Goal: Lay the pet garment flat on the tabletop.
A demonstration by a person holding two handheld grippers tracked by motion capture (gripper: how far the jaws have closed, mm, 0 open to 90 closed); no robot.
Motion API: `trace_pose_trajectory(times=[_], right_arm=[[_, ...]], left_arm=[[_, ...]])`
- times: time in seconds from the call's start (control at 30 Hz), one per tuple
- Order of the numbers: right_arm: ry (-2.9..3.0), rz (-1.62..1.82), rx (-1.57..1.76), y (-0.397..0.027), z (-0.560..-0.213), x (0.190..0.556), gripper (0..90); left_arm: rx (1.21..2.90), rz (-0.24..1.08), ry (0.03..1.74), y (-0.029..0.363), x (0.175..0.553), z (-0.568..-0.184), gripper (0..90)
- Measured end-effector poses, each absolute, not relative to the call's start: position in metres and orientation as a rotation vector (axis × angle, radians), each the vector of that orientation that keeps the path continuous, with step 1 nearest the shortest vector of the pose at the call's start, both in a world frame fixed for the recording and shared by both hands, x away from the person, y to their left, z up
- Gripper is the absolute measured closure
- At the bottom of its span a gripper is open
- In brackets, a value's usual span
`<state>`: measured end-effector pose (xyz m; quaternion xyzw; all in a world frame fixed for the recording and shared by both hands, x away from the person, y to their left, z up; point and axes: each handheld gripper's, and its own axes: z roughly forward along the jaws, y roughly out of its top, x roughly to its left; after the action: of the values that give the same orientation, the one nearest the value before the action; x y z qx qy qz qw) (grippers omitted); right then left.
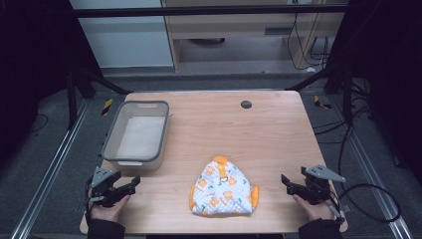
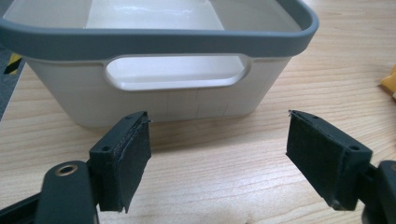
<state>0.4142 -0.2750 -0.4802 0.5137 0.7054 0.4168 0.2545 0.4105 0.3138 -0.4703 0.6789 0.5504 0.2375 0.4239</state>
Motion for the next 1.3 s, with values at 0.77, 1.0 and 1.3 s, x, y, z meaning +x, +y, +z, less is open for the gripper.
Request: trace_pose_trajectory(times=[0.77, 1.0, 1.3], right_arm=[[1.997, 1.183, 1.25, -0.253, -0.466, 0.415, 20.8], [1.98, 1.228, 1.229, -0.253, -0.451, 0.421, 21.1], [1.929, 1.311, 1.209, -0.251, -0.423, 0.429, 21.9]], left_arm=[[1.771, 0.518, 1.237, 0.298, 0.405, -0.451, 26.4], [1.783, 0.542, 1.188, 0.291, 0.412, -0.435, 27.7], [1.782, 0.529, 1.132, 0.271, 0.425, -0.418, 28.1]])
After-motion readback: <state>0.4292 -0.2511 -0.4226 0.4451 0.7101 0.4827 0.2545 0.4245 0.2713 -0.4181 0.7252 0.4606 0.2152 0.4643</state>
